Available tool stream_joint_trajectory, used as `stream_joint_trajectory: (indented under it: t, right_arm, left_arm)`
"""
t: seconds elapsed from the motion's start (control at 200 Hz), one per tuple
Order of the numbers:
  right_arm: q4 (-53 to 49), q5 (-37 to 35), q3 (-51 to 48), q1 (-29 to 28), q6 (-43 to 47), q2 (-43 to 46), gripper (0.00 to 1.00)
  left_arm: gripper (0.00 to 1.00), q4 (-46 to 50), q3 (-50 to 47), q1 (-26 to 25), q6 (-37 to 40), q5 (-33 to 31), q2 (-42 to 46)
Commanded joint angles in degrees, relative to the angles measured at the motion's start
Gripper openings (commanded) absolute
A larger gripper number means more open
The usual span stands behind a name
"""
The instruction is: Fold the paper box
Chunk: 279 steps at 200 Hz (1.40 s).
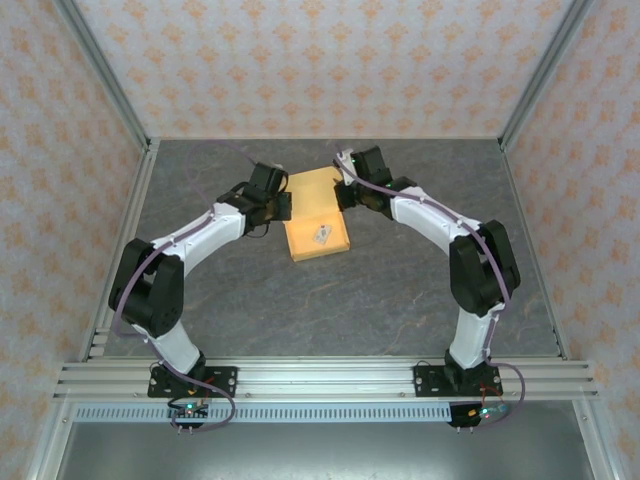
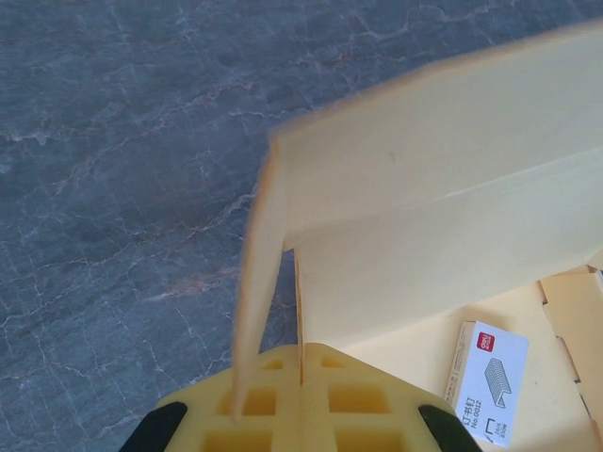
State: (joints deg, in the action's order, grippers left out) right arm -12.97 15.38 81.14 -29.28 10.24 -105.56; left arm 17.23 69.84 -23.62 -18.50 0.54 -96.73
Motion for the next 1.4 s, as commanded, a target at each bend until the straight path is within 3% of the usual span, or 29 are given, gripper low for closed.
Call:
stream_joint_trajectory:
  t: [0.0, 0.28, 0.616, 1.391]
  right_arm:
    - [9.55, -7.86, -2.74, -2.27, -5.62, 2.44, 0.0]
    - [25.09, -10.04, -13.18, -2.75, -7.5, 4.77, 0.0]
    - [35.27, -10.6, -21.35, -4.14, -8.66, 7.58, 0.0]
    - [47.33, -15.46, -33.41, -7.41, -13.01, 9.66, 0.0]
  left_arm:
    - [0.0, -5.7, -1.7, -2.95, -4.25, -8.46, 2.6]
    - [0.0, -12.24, -6.36, -7.0, -6.94, -20.74, 4.36]
    - [0.0, -19.55, -13.26, -12.46, -9.64, -33.57, 6.15]
    - [0.0, -28.7, -21.75, -20.39, -14.85, -47.07, 1.78]
